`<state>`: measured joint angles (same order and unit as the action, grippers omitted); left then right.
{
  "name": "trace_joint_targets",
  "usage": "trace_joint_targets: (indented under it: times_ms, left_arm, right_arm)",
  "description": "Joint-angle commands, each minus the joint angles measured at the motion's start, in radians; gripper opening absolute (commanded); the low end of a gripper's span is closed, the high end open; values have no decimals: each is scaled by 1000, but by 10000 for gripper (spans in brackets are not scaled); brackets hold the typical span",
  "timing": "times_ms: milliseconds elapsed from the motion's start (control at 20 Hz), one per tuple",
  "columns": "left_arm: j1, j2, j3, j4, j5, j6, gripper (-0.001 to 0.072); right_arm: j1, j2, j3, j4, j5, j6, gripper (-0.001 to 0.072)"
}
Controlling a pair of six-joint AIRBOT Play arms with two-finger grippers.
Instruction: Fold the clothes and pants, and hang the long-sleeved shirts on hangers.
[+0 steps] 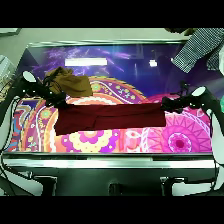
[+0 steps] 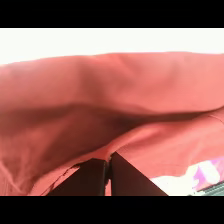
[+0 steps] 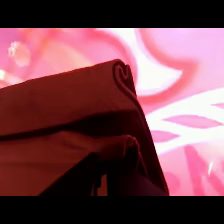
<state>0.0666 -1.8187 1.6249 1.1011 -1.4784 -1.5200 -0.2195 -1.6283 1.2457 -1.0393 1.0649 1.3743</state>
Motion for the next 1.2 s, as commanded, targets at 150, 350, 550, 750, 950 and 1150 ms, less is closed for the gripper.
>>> trace_joint_targets:
  times_ms: [150,350,550,750,950,1150]
  left_arm:
    - [7,-11,69,22,-27,2,342]
    - [9,64,120,83,-58,-9,344]
    - [7,127,120,89,-59,-9,345]
    - [6,136,120,89,-62,-31,344]
    - [7,136,120,89,-62,-36,344]
    - [7,136,120,89,-62,-43,344]
  right_arm:
    - [-44,-30,125,-3,126,53,405]
    - [-187,-38,179,37,250,11,502]
    - [-231,-112,162,123,336,-79,579]
    - [-204,-182,124,191,338,-114,597]
    - [-186,-210,113,194,320,-137,597]
    - [-186,-211,88,216,287,-137,593]
